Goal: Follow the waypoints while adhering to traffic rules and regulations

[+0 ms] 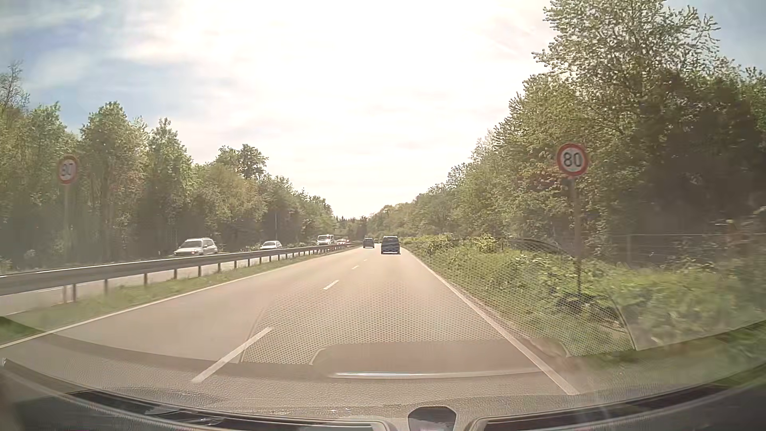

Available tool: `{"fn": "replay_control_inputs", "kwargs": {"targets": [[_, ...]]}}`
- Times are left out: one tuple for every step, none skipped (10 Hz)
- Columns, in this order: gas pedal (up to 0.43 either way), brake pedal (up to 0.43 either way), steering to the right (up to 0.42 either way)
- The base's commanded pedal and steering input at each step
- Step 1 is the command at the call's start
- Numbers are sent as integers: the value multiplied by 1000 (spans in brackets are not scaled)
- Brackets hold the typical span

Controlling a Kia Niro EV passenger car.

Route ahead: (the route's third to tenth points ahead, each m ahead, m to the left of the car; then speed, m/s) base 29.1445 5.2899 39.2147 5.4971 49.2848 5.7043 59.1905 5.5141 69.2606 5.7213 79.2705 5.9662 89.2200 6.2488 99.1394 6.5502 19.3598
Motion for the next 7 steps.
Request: {"fn": "replay_control_inputs", "kwargs": {"targets": [[150, 0, -6], [150, 0, -6], [150, 0, -6], [150, 0, -6], [150, 0, -5], [150, 0, -4], [150, 0, -4]]}}
